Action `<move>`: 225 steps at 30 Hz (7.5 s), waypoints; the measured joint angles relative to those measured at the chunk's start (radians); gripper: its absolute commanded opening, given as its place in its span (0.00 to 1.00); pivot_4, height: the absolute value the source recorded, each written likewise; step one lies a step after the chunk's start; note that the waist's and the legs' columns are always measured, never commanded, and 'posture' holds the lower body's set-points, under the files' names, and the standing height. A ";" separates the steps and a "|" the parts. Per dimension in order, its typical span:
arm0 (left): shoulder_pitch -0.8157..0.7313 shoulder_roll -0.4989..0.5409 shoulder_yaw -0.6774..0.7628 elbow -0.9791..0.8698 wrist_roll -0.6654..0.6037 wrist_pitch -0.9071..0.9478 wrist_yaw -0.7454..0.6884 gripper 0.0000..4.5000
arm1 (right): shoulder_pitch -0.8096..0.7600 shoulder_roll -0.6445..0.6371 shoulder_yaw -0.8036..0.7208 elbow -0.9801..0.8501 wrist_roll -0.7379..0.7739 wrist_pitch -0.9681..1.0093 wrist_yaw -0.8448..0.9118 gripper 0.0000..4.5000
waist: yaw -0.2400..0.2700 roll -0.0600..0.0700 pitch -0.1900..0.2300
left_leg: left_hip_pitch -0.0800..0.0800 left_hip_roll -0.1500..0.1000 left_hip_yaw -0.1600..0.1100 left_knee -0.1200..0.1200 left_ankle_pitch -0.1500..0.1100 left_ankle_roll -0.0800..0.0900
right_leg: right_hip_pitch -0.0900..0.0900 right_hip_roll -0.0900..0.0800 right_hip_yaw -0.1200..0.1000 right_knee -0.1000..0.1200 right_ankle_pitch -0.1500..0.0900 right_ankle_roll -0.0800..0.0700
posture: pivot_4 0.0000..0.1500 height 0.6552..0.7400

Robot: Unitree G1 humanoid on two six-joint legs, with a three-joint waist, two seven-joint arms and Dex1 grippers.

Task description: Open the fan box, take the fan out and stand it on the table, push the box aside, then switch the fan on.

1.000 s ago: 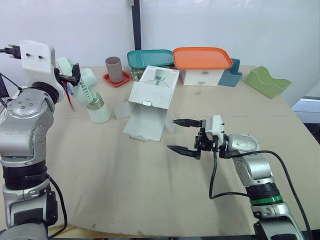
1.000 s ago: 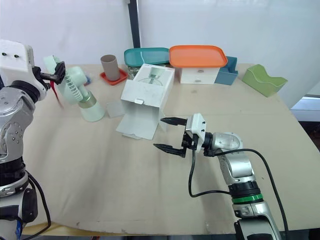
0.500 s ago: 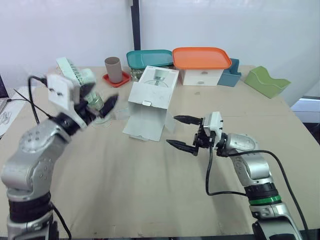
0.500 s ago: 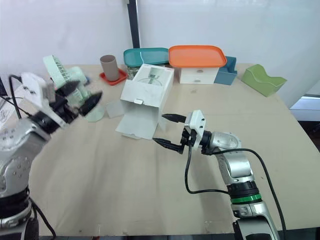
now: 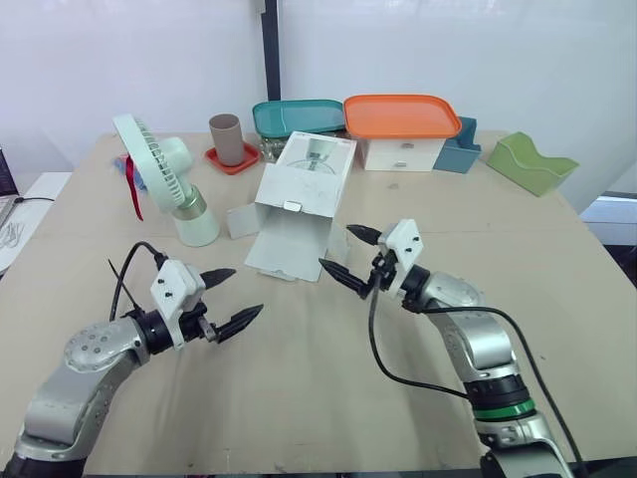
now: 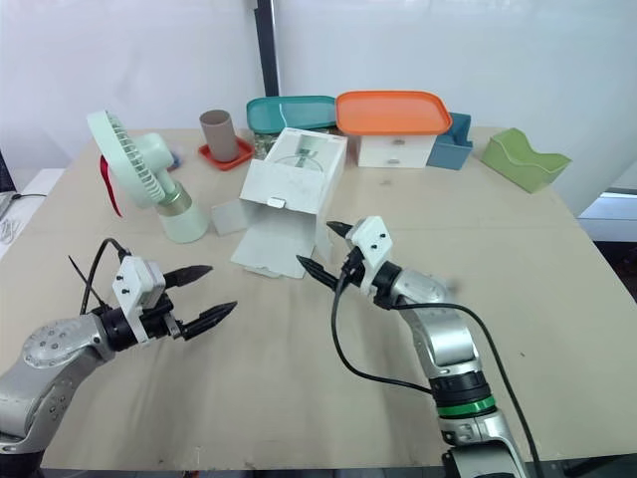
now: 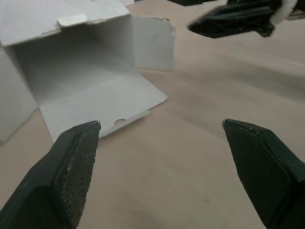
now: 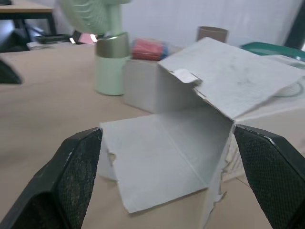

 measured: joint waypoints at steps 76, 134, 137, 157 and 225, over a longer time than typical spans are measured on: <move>0.035 -0.115 -0.095 0.059 0.100 -0.146 0.049 1.00 | -0.105 0.147 -0.102 0.074 -0.135 0.301 -0.469 0.01 | -0.021 0.003 -0.001 | -0.002 0.004 0.004 -0.002 -0.001 0.002 | -0.005 0.005 0.004 0.000 0.001 -0.002 | 1.00 1.00; -0.042 -0.028 -0.222 0.003 -0.030 -0.026 -0.193 1.00 | 0.596 -0.357 -0.521 0.014 0.143 -0.332 0.300 0.99 | -0.022 0.008 0.001 | 0.014 0.014 0.024 -0.001 -0.009 0.017 | 0.011 0.015 0.022 -0.002 -0.007 0.007 | 1.00 1.00; -0.048 -0.022 -0.222 0.002 -0.031 -0.024 -0.194 1.00 | 0.592 -0.462 -0.537 0.114 0.198 -0.401 0.500 0.99 | -0.023 0.007 0.001 | 0.016 0.016 0.027 -0.001 -0.011 0.019 | 0.012 0.019 0.026 -0.002 -0.006 0.005 | 1.00 1.00; 0.021 -0.120 -0.066 0.021 -0.018 -0.058 0.026 1.00 | 0.273 -0.292 -0.086 -0.136 0.236 -0.204 0.525 0.99 | -0.009 0.004 0.003 | 0.014 0.018 0.025 0.001 -0.012 0.008 | 0.004 0.019 0.026 -0.002 -0.001 -0.001 | 1.00 1.00; -0.350 -0.572 0.096 0.093 0.427 -0.053 0.984 1.00 | -0.042 -0.074 -0.049 0.038 0.213 -0.130 0.316 0.99 | 0.002 0.002 0.003 | 0.013 0.017 0.023 0.002 -0.012 0.005 | 0.005 0.019 0.023 -0.003 0.001 -0.001 | 1.00 1.00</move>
